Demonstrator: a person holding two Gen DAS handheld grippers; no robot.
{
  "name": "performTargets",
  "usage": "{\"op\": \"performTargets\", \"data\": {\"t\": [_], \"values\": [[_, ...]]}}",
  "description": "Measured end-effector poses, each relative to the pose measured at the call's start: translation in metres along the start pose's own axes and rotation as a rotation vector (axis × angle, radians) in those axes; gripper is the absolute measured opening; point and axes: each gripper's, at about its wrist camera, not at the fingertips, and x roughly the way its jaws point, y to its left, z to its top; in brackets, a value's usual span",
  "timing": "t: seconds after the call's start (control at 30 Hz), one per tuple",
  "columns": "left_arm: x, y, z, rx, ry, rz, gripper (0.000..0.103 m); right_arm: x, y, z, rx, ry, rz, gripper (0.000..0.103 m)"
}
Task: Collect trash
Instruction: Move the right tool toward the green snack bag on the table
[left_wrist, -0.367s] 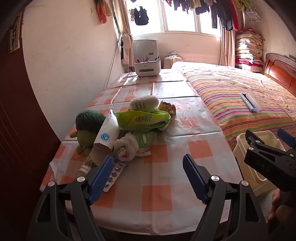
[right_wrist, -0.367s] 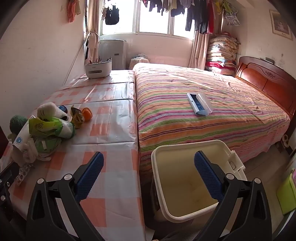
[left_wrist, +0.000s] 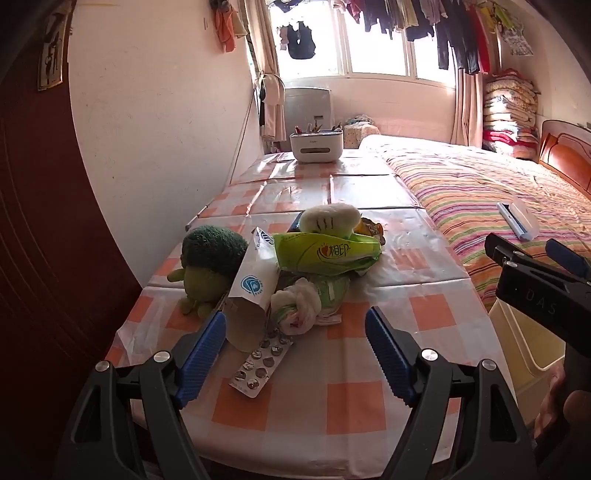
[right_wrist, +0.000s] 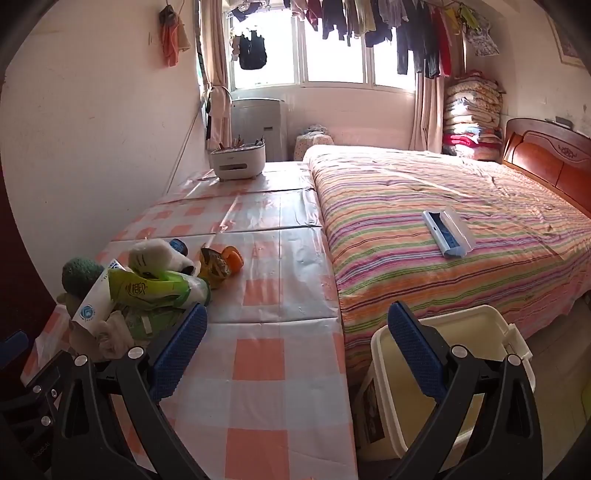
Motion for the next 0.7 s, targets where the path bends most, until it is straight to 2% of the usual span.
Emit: {"op": "performTargets", "data": {"t": [0.1, 0.27, 0.37, 0.5, 0.7], "values": [[0.005, 0.006, 0.006, 0.001, -0.022, 0.019, 0.076, 0.01, 0.008, 0.012, -0.011, -0.035, 0.041, 0.097], [0.029, 0.016, 0.017, -0.002, -0.023, 0.021, 0.076, 0.035, 0.019, 0.031, -0.025, -0.045, 0.09, 0.097], [0.042, 0.02, 0.029, 0.009, -0.027, 0.047, 0.076, 0.052, 0.027, 0.036, -0.055, -0.055, 0.1, 0.097], [0.057, 0.03, 0.049, -0.007, -0.031, 0.047, 0.076, 0.065, 0.032, 0.033, -0.077, -0.089, 0.089, 0.097], [0.08, 0.049, 0.05, -0.081, -0.011, 0.047, 0.076, 0.093, 0.028, 0.02, -0.078, -0.016, 0.077, 0.097]]}}
